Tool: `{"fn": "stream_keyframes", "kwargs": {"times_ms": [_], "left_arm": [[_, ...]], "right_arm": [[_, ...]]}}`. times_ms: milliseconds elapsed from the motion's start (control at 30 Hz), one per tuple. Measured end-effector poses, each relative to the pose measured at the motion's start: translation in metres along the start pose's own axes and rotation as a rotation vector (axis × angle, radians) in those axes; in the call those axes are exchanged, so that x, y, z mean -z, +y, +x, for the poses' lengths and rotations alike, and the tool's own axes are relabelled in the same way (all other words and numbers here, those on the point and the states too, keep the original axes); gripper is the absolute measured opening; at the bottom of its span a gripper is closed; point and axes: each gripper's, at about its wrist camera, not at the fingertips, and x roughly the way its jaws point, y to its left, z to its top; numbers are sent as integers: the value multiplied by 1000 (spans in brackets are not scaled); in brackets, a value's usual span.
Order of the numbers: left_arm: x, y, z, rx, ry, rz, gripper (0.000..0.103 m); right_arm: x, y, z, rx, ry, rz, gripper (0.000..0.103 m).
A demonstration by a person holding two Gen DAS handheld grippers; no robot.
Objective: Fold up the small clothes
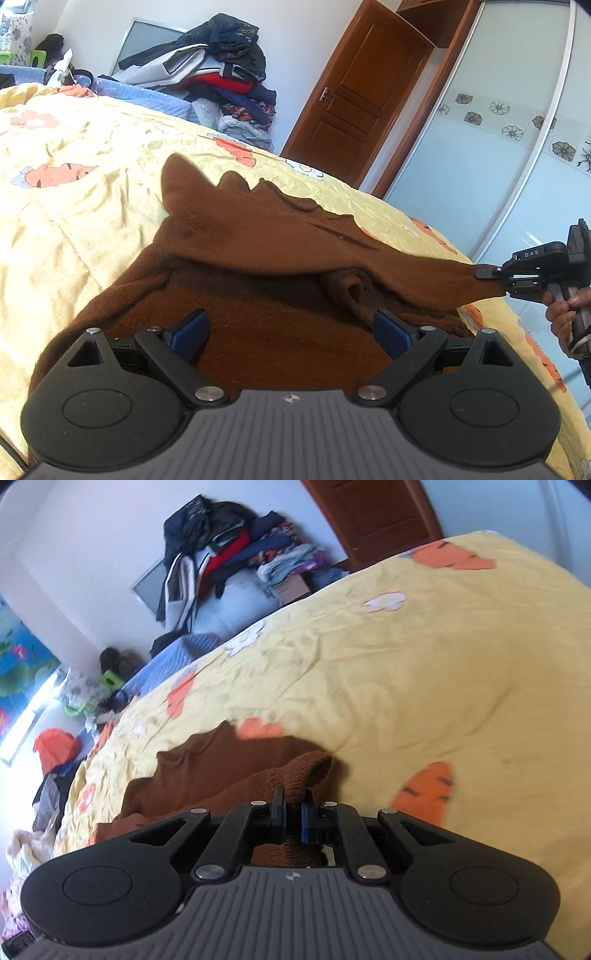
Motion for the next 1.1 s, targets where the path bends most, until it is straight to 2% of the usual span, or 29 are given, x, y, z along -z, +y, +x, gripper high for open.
{"fn": "stream_keyframes", "kwargs": {"times_ms": [133, 267, 300, 367, 400, 433, 467, 567, 633, 700, 733, 767, 867, 900, 933, 967, 1000, 1033, 1067, 1100], "left_arm": [[1, -1, 0, -7, -2, 5, 96], [1, -3, 1, -13, 0, 5, 96], [1, -3, 1, -14, 1, 6, 96], [1, -5, 0, -16, 1, 7, 96], [0, -5, -1, -20, -5, 5, 96], [-1, -5, -7, -30, -26, 5, 96], [-3, -4, -15, -33, -58, 7, 96], [-19, 13, -42, -3, -155, -38, 96], [-38, 32, -44, -20, -181, -83, 96], [-61, 54, -29, -86, -173, -126, 96], [-73, 64, -18, -105, -160, -157, 96], [-84, 74, -3, -91, -130, -194, 96], [-107, 97, 48, -13, 29, -311, 95], [-110, 100, 64, -11, 78, -334, 89], [-111, 102, 78, -20, 121, -346, 78], [-110, 103, 91, -28, 172, -341, 33], [-110, 101, 102, -53, 215, -317, 7], [-106, 97, 105, -83, 209, -281, 7], [-107, 90, 99, -124, 160, -231, 6], [-110, 79, 88, -183, 72, -164, 6]], "right_arm": [[2, 0, 6, -6, 6, 5, 13], [8, 40, 27, 45, 28, -113, 13], [10, 54, 32, 13, 35, -124, 14], [17, 78, 43, -135, 78, -100, 20], [22, 93, 53, -179, 122, -123, 37], [27, 104, 58, -175, 134, -144, 67], [30, 110, 60, -169, 113, -146, 74], [29, 98, 56, -295, 100, -67, 69], [29, 88, 51, -271, 74, -60, 71], [30, 79, 53, -265, 70, -50, 71], [32, 75, 56, -273, 84, -40, 71], [34, 74, 61, -270, 98, -37, 71], [46, 75, 84, -222, 141, -58, 71], [50, 73, 91, -201, 151, -61, 71], [57, 70, 92, -212, 136, -70, 69], [60, 68, 90, -230, 116, -74, 70], [63, 66, 90, -244, 104, -71, 70], [64, 63, 89, -257, 97, -63, 70], [64, 60, 88, -273, 92, -54, 70], [66, 56, 87, -291, 87, -47, 70]]}}
